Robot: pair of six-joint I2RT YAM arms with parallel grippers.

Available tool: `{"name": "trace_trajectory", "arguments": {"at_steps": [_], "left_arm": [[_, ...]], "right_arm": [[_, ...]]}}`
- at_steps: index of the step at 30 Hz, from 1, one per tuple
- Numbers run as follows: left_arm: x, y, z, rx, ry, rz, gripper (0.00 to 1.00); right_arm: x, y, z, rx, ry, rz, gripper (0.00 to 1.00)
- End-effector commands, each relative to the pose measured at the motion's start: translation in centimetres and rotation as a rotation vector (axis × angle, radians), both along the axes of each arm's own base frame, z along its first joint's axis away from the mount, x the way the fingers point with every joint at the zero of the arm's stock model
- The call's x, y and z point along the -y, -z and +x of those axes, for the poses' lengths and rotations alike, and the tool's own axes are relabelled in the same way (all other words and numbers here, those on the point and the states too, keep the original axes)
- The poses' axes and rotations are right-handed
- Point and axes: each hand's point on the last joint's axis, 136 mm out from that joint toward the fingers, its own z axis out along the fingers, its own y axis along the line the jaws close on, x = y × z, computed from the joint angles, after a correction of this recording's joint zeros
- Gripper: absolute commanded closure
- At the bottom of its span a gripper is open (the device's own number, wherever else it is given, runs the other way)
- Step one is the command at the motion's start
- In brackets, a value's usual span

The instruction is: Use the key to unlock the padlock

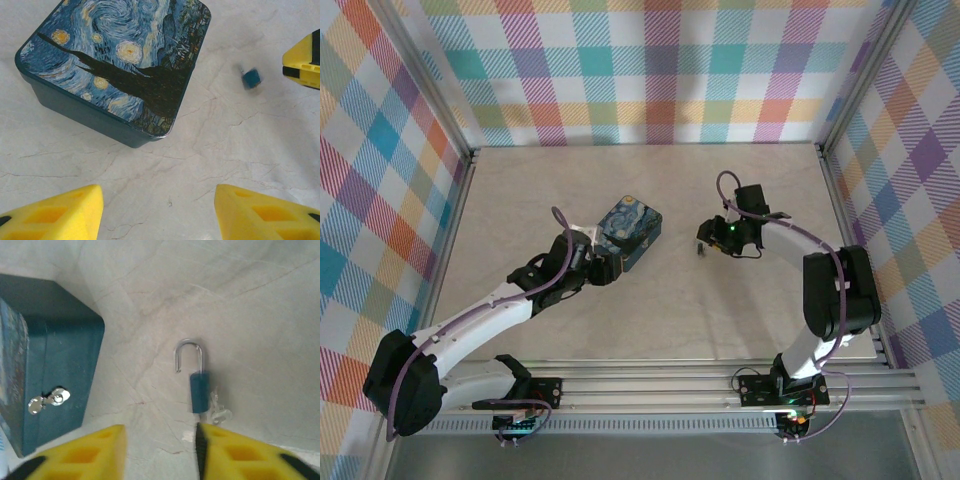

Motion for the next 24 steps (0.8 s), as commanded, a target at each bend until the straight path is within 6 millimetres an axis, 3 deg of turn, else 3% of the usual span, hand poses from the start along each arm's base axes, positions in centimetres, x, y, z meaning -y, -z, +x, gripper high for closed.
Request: {"name": "trace_trajectory", "arguments": {"at_steps": [1,8,11,19,24], "left_arm": [[-1.0,0.6,0.1,-0.01,-0.008,0.046,0.39],[-3.4,-0.9,1.7,-0.013,-0.042,0.04,0.33],[-5.4,-1.9,3.3,-0.007,-0.078,0.044,0.0],[-11.5,-2.7,8.3,0.023,-0.225,-0.059,0.0],[-14.8,-0.2,10.7,0.111,-0.326,-0.05,0.0]], "right_arm": [[-0.3,-0.8,0.1,0.013,-0.029,0.0,0.51],[0.5,-5.0,0.1,0.109,-0.031,-0.042,0.38],[0.8,-6.7,-0.1,0.156,-0.051,-0.061,0.32],[1.4,-8.0,-1.0,0.203,-0.104,-0.088,0.0],[0.7,-7.6,-1.3,0.218,-0.183,-0.055,0.0]]}}
